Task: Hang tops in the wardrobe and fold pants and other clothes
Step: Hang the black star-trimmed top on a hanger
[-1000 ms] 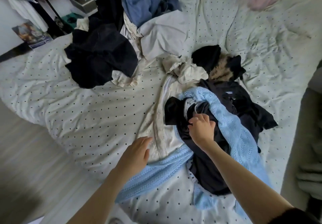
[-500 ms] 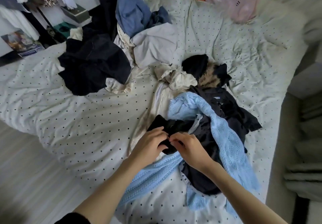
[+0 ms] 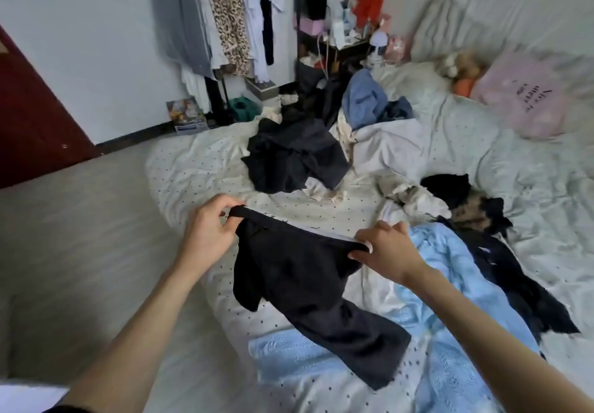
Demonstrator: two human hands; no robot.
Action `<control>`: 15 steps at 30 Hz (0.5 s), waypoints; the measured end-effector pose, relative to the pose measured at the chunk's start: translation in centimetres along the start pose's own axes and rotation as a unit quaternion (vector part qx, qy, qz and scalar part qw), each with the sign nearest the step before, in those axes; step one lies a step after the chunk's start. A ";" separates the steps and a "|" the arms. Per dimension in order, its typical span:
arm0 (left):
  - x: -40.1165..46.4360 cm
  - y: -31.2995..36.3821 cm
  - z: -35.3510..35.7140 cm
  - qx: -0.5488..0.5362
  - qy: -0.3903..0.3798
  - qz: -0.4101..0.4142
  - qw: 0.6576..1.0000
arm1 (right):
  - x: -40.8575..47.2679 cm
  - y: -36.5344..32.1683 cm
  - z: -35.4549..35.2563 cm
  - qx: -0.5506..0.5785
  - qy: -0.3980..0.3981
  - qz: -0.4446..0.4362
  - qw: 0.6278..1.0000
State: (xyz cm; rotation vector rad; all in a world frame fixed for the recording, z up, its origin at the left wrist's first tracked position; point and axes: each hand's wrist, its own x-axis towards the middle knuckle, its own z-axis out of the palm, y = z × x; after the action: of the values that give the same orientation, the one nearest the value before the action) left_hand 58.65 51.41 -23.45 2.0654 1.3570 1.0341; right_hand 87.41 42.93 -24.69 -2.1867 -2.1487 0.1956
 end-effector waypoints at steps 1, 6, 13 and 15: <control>-1.2 -1.2 -3.1 0.005 0.018 -0.021 1.000 | 0.9 -2.6 -0.5 0.002 0.014 -0.020 1.000; -7.3 -5.7 -14.1 0.057 -0.021 -0.113 0.992 | 3.8 -14.8 -2.7 0.096 0.100 -0.132 0.981; -19.2 -10.4 -28.3 0.103 -0.126 -0.230 0.959 | 4.0 -34.9 -2.7 0.228 0.138 -0.349 0.898; -21.9 -11.0 -30.9 0.080 -0.112 -0.265 0.954 | 3.0 -39.5 -1.9 0.262 0.112 -0.405 0.868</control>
State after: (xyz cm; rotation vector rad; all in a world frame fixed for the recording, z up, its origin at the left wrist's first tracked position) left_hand 22.97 35.07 -19.79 1.7023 1.7762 0.4602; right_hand 48.64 46.83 -17.48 -0.8732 -2.2979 0.3803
